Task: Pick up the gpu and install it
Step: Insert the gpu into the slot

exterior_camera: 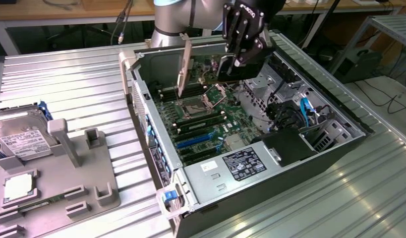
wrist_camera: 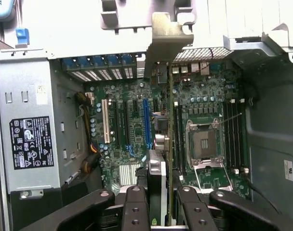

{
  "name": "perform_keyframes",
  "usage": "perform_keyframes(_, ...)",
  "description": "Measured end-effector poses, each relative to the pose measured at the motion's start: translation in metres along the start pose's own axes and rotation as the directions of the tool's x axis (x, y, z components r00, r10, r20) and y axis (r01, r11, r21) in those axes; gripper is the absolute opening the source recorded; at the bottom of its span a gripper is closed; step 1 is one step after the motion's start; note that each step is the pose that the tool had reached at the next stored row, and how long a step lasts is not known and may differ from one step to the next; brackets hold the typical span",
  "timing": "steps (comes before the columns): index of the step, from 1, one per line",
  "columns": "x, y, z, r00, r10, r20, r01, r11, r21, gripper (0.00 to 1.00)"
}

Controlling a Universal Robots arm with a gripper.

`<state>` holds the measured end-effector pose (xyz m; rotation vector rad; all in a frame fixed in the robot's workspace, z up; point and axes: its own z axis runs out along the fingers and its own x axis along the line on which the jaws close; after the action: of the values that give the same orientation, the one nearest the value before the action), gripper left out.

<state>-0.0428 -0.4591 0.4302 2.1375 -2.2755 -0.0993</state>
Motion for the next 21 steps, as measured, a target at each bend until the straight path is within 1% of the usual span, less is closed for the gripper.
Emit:
perform_keyframes(3, 0.0, -0.0001, 0.0008, 0.9992, -0.04, -0.0022, 0.04, 0.9992, 0.0018, 0.28)
perform_keyframes(4, 0.0, -0.0001, 0.0012, 0.9986, -0.052, -0.0028, 0.052, 0.9986, 0.0042, 0.28)
perform_keyframes(5, 0.0, -0.0001, 0.0016, 0.9979, -0.065, -0.0037, 0.065, 0.9978, 0.0084, 0.28)
perform_keyframes(6, 0.0001, -0.0002, 0.0019, 0.9972, -0.075, -0.0045, 0.075, 0.9971, 0.0132, 0.28)
perform_keyframes(7, 0.0, -0.0002, 0.0023, 0.9966, -0.083, -0.0051, 0.083, 0.9964, 0.02, 0.28)
perform_keyframes(8, 0.0, -0.0003, 0.0029, 0.996, -0.089, -0.0055, 0.089, 0.9957, 0.0282, 0.28)
perform_keyframes(9, 0.0001, -0.0003, 0.0033, 0.9958, -0.091, -0.0058, 0.092, 0.9952, 0.035, 0.28)
perform_keyframes(10, 0.0001, -0.0003, 0.0039, 0.9956, -0.093, -0.0061, 0.093, 0.9946, 0.0442, 0.28)
perform_keyframes(11, 0.0001, -0.0004, 0.0045, 0.9955, -0.095, -0.0061, 0.095, 0.9943, 0.0496, 0.28)
perform_keyframes(13, 0.0001, -0.0005, 0.0053, 0.9951, -0.098, -0.0065, 0.098, 0.9937, 0.0533, 0.28)
perform_keyframes(21, 0.0002, -0.0007, 0.007, 0.9912, -0.132, -0.0088, 0.132, 0.9894, 0.0603, 0.28)
